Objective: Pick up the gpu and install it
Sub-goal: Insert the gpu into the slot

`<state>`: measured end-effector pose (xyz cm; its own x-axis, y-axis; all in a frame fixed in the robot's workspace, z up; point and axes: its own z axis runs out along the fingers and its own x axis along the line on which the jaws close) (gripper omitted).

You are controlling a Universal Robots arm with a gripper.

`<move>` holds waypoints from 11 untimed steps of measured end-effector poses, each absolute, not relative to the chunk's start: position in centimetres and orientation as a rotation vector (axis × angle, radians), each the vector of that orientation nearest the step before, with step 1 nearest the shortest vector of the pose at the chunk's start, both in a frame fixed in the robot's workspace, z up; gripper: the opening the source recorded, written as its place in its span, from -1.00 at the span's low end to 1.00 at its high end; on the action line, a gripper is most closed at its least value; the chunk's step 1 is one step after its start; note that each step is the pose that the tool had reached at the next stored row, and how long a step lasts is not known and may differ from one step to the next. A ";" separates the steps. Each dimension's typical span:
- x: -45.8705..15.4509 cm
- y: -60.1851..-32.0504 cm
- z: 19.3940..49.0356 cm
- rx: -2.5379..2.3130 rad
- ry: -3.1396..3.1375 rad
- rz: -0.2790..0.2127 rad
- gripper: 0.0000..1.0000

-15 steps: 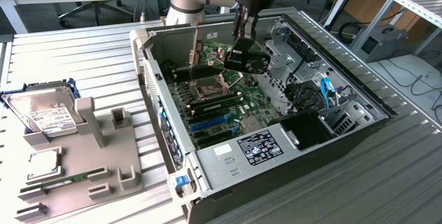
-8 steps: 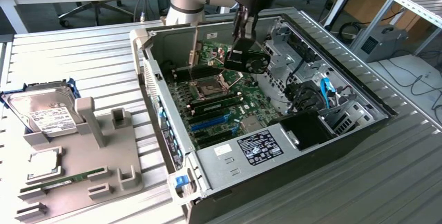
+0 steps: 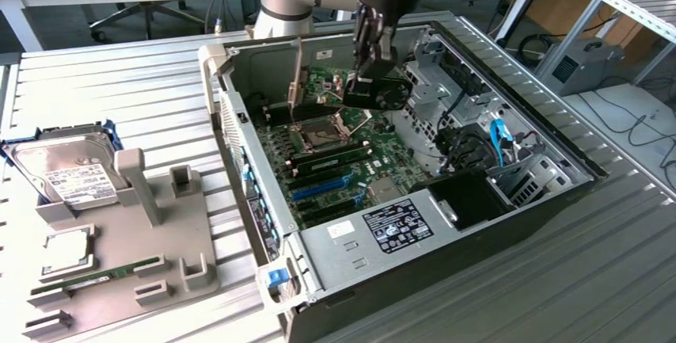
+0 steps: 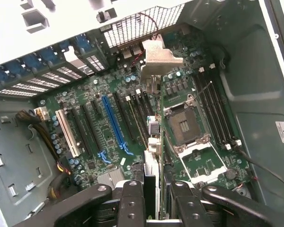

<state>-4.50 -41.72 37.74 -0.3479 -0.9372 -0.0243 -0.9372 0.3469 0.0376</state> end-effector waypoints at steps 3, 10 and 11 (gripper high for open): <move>-4.5 -41.7 37.7 1.840 -2.542 -0.070 -0.48; -4.5 -41.7 37.7 1.902 -2.495 -0.070 -0.48; -4.5 -41.7 37.7 1.904 -2.494 -0.070 -0.48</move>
<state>-4.50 -41.72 37.73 -0.2638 -0.9643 -0.0243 -0.9641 0.2628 0.0375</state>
